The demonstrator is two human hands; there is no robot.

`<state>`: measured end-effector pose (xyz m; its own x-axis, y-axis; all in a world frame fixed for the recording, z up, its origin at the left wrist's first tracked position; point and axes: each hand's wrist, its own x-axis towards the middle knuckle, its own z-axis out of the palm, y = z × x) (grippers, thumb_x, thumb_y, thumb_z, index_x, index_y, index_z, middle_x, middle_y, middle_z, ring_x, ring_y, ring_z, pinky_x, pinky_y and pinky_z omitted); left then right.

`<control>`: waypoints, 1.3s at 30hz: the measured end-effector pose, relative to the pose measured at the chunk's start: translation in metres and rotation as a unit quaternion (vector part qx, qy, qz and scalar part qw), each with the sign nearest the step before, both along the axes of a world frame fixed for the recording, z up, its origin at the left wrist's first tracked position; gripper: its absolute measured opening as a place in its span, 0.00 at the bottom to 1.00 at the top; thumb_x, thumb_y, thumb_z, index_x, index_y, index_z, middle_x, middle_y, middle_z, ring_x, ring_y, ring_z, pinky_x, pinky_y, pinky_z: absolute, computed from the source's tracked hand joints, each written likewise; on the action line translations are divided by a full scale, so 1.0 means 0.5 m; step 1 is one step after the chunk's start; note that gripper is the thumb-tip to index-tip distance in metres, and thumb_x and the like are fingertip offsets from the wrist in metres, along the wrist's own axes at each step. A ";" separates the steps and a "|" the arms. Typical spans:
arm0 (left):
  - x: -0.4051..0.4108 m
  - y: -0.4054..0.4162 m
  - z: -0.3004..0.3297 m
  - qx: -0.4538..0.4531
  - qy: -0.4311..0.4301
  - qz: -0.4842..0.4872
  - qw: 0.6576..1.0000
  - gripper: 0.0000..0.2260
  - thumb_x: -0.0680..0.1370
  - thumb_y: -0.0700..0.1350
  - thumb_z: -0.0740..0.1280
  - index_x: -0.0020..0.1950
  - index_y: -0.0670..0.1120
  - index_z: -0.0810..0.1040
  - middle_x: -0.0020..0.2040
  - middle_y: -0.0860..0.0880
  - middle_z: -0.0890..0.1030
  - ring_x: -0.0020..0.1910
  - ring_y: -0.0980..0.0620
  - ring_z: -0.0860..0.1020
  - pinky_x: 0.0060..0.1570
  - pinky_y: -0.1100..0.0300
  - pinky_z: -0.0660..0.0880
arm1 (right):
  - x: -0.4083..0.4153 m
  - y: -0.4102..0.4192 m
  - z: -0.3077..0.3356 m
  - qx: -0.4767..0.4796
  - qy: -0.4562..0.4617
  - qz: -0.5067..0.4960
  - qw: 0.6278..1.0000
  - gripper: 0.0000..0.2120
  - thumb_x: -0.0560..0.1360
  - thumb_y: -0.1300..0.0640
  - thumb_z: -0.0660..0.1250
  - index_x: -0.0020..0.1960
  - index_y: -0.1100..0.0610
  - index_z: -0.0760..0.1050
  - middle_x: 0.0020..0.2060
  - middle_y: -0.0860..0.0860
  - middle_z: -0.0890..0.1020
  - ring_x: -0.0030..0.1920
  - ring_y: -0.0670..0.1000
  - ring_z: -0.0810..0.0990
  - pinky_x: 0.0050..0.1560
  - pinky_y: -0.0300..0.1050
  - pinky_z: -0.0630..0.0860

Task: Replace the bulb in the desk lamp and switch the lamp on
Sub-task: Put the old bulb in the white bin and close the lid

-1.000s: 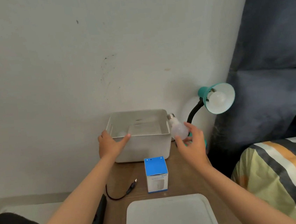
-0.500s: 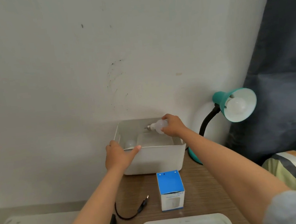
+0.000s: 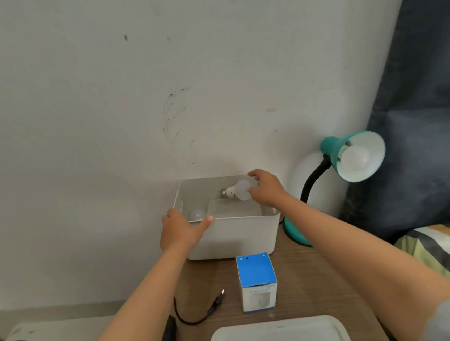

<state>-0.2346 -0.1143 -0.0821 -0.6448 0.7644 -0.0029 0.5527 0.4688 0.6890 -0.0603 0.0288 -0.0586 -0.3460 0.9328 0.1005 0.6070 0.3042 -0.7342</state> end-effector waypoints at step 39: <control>0.272 -0.527 -0.150 0.083 0.008 -0.091 0.992 0.27 0.72 0.50 0.71 0.67 0.42 0.70 0.69 0.48 0.63 0.67 0.54 0.64 0.62 0.64 0.61 | 0.364 -0.632 -0.197 0.052 -0.012 -0.070 0.996 0.23 0.72 0.51 0.70 0.65 0.53 0.71 0.68 0.51 0.59 0.68 0.46 0.60 0.62 0.32 0.59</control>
<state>-0.0988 -0.3777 -0.1573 -0.4952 0.8570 0.1425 0.6294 0.2408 0.7388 0.1218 -0.2873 -0.1570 -0.2166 0.9572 0.1918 0.6651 0.2885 -0.6887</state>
